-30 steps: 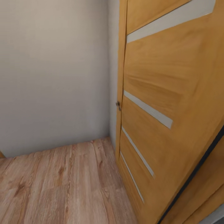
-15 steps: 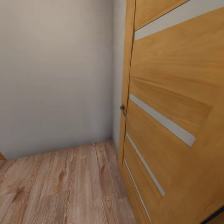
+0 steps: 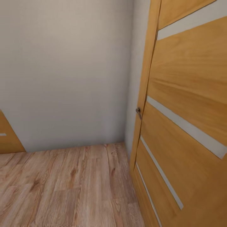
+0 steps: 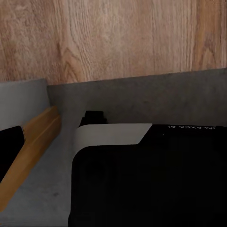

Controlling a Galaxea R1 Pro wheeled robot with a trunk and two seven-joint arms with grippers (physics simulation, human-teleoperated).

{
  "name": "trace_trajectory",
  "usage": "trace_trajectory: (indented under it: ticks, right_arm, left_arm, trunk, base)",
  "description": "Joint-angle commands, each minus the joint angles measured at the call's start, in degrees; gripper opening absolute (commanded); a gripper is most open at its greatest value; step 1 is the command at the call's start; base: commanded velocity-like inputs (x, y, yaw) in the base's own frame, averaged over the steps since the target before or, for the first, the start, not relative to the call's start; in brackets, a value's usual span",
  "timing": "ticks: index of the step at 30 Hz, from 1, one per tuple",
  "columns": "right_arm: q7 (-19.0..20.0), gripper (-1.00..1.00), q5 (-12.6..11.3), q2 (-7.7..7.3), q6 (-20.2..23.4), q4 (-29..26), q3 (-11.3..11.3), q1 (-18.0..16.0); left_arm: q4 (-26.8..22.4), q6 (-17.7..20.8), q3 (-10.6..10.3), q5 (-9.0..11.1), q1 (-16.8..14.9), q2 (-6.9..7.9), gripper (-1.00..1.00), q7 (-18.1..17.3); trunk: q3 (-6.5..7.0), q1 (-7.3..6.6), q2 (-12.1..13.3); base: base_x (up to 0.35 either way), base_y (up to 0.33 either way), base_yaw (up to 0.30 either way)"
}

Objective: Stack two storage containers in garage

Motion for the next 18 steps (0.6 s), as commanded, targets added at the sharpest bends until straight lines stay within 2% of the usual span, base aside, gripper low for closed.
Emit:
trace_trajectory:
  ticks: [1, 12, 18]
  right_arm:
    - [-0.04, 1.0, -0.55, 0.05, -0.34, 0.17, 0.48, -0.06]
    - [-0.04, 1.0, -0.55, 0.05, -0.34, 0.17, 0.48, -0.05]
    - [-0.04, 1.0, -0.71, 0.05, -0.41, 0.17, 0.48, -0.06]
  left_arm:
    - [-0.02, 0.09, 0.0, 0.32, -0.04, -0.01, 1.0, 0.04]
    - [-0.02, 0.09, 0.0, 0.32, -0.04, -0.01, 1.0, 0.04]
    - [-0.02, 0.09, 0.0, 0.32, -0.04, -0.01, 1.0, 0.03]
  trunk:
    - [-0.07, 0.01, -0.05]
    - [-0.07, 0.01, -0.05]
    - [-0.07, 0.01, -0.05]
  base:
    - [0.0, 0.0, 0.271]
    - [0.0, 0.0, 0.269]
    - [0.0, 0.0, 0.046]
